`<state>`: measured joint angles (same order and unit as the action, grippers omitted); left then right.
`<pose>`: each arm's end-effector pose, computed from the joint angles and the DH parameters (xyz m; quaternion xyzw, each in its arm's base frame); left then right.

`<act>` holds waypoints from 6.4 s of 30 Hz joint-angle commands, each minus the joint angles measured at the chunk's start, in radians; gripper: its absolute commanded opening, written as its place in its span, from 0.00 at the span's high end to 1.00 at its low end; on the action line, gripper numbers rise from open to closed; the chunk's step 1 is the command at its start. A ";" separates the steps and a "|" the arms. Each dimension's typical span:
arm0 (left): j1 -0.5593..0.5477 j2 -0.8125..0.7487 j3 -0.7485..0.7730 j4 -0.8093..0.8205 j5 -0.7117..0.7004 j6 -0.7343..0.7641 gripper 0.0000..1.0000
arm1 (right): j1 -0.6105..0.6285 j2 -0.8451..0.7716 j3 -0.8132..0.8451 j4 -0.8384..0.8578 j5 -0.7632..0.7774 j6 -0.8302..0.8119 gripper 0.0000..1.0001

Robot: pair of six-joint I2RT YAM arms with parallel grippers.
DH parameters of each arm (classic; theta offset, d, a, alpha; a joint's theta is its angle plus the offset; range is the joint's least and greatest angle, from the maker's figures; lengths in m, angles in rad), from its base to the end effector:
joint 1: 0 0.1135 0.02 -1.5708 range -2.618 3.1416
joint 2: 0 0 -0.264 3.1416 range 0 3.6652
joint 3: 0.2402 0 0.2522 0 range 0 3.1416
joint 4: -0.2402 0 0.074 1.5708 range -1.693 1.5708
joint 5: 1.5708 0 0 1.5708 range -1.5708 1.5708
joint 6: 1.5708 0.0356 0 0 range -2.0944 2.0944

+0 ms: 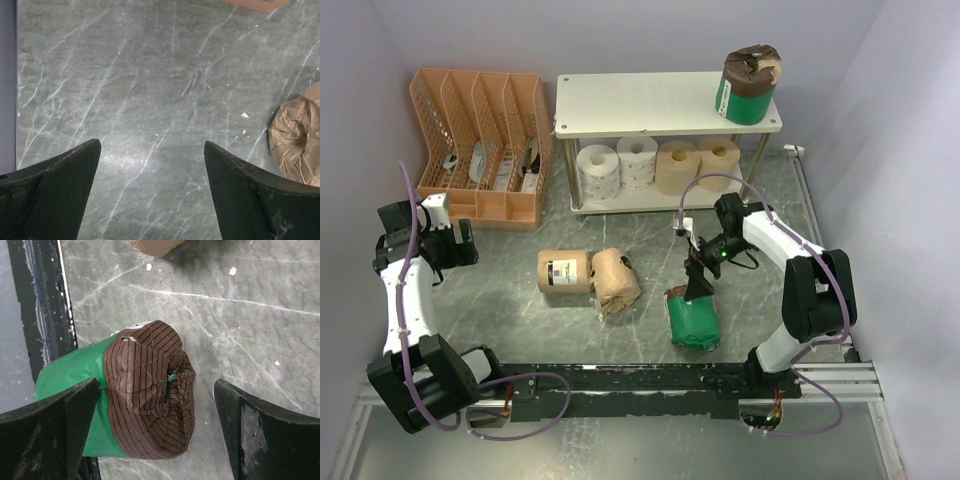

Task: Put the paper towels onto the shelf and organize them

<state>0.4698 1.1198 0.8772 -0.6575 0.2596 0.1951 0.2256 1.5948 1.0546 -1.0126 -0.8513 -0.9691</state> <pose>0.2043 0.0935 0.2656 -0.0860 0.9334 -0.0090 0.3484 0.2562 0.0863 0.2054 -0.5153 0.7509 0.3817 0.1576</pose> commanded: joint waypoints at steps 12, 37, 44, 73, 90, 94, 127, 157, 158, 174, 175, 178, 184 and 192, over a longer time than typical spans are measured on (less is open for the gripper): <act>0.010 0.012 0.032 -0.014 0.030 0.012 0.04 | 0.007 0.160 0.151 -0.369 -0.009 -0.237 1.00; 0.009 0.034 0.039 -0.026 0.047 0.020 0.04 | 0.010 -0.307 0.997 0.054 0.101 0.245 1.00; 0.010 0.004 0.031 -0.016 0.050 0.021 0.04 | 0.010 -0.210 1.071 0.395 0.338 0.319 1.00; 0.009 -0.012 0.029 -0.013 0.045 0.021 0.04 | 0.157 0.178 1.182 0.569 0.662 -0.035 1.00; 0.009 -0.007 0.030 -0.008 0.031 0.015 0.04 | 0.160 0.165 1.227 0.613 0.553 0.152 0.00; 0.010 -0.003 0.032 -0.010 0.028 0.015 0.04 | 0.173 0.105 1.205 0.590 0.386 0.306 0.00; 0.010 0.032 0.040 -0.022 0.037 0.021 0.04 | 0.620 -0.249 -0.137 0.734 0.516 0.342 0.04; 0.010 0.021 0.037 -0.019 0.046 0.021 0.04 | 0.720 -0.085 -0.123 0.863 0.691 0.339 1.00; 0.010 0.021 0.037 -0.020 0.046 0.022 0.04 | 0.719 -0.108 -0.120 0.853 0.672 0.348 1.00; 0.009 0.055 0.041 -0.025 0.039 0.019 0.04 | 0.712 -0.126 0.244 0.355 0.687 0.803 1.00; 0.009 0.058 0.042 -0.025 0.037 0.018 0.04 | 0.712 -0.143 0.239 0.375 0.717 0.890 1.00; 0.009 0.062 0.042 -0.022 0.030 0.015 0.04 | 0.672 -0.169 0.264 0.397 0.622 1.058 1.00; 0.009 0.072 0.042 -0.021 0.022 0.011 0.04 | 0.587 -0.147 0.354 0.467 0.429 1.290 1.00; 0.009 0.076 0.042 -0.018 0.000 0.002 0.04 | 0.428 -0.158 0.535 0.728 0.469 1.691 1.00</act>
<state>0.4698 1.1961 0.8879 -0.6785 0.2737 0.2047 0.7322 1.4445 1.4414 -0.4828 -0.3580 0.4358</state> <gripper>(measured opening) 0.959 0.039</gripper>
